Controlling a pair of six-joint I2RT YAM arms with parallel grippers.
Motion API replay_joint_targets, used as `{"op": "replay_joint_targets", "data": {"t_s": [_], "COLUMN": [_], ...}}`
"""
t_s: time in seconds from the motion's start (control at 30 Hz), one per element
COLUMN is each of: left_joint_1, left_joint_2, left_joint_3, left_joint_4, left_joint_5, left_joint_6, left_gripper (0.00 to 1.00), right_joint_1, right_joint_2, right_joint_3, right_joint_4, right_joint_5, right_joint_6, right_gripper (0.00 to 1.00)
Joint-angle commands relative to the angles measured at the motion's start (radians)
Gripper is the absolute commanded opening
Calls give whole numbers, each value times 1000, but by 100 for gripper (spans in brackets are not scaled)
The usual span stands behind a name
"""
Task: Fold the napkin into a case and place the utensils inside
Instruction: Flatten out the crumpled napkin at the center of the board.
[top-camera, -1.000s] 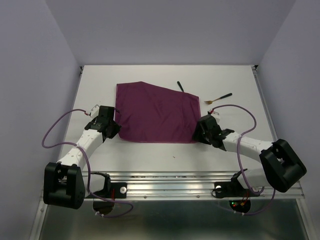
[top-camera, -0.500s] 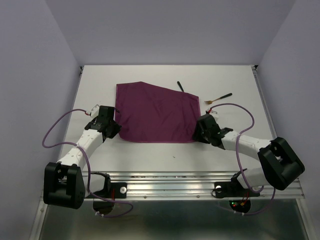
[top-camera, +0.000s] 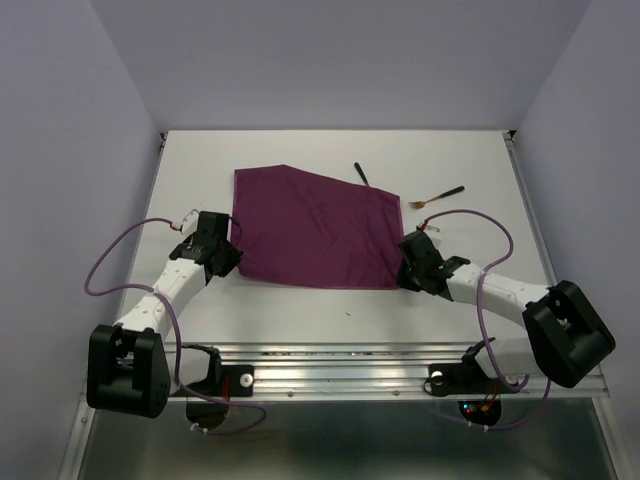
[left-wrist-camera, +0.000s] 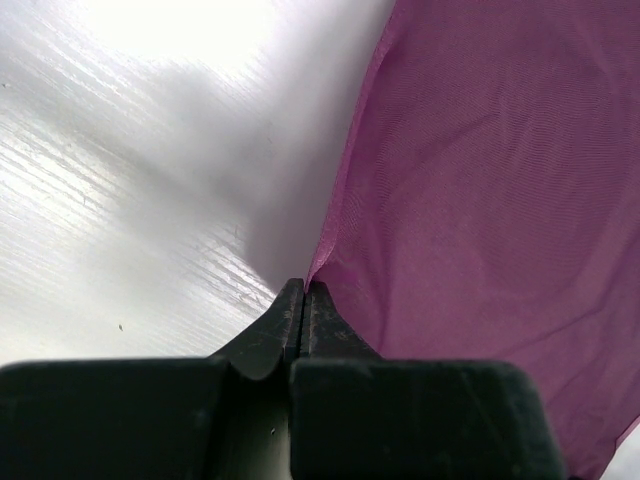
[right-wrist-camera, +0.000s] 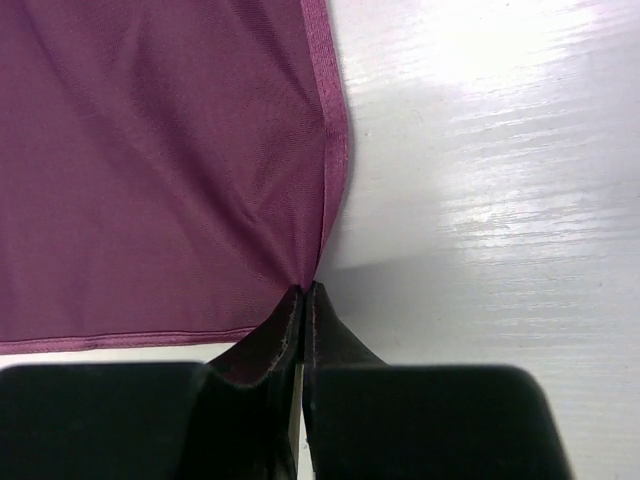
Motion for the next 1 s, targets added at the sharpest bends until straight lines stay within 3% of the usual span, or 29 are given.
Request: {"op": "replay_joint_targets", "data": {"t_s": [0.0,0.17,0.43,0.6,0.97], "left_joint_1": [6,6,11,18,18], "left_joint_2": [-10,-32,17,7,-160], "left_joint_3": [19,155,722,996,1091], "left_joint_4": [-1,-16,-106,-80,-2], "left_joint_5": [-11,22,3,3,-86], "left_joint_6": [10,88,246,342,450], "left_gripper": [0,0,0,0,0], "right_joint_1": [-2,-2,-11,-11,-11], "right_joint_2": [-54,-80,-8,-23,-196], "right_joint_3": [65,244,701,922,1036], "right_joint_4": [-16,-23,-16,16,12], "right_joint_5": [74,196,273,207,-4], "right_joint_6": [3,-120,-364,-465,-539], "right_gripper": [1,1,1,1,1]}}
